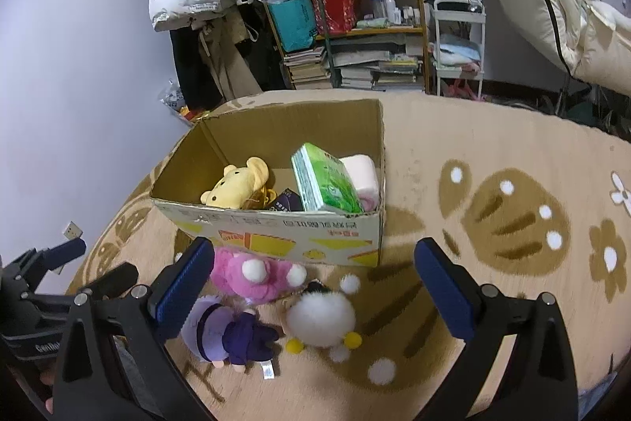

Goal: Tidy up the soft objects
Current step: 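Move both tools back toward the remaining plush toys beside the box, then grasp the lavender plush doll with the left tool while the right tool grasps the white fluffy plush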

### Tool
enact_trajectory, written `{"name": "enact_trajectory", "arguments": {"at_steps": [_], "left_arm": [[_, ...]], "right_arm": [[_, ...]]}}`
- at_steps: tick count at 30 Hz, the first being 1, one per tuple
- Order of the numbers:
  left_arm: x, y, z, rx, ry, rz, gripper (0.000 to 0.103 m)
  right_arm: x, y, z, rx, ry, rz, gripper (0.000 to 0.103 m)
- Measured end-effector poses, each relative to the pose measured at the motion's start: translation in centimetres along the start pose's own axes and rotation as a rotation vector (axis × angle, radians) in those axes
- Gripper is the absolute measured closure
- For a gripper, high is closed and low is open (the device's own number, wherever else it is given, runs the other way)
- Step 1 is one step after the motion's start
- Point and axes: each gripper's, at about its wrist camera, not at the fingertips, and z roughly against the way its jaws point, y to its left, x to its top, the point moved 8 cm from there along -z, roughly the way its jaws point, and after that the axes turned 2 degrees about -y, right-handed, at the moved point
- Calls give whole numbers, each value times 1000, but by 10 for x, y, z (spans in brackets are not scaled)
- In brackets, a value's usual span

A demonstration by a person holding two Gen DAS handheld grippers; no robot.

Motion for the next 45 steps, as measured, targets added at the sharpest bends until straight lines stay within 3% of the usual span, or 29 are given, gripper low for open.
{"name": "enact_trajectory", "arguments": {"at_steps": [19, 45], "left_arm": [[-21, -11, -43, -65, 169, 7, 3], [-55, -29, -88, -164, 390, 53, 3]], "right_arm": [[-35, -14, -43, -21, 230, -72, 0], [-76, -24, -83, -42, 456, -135, 0]]}}
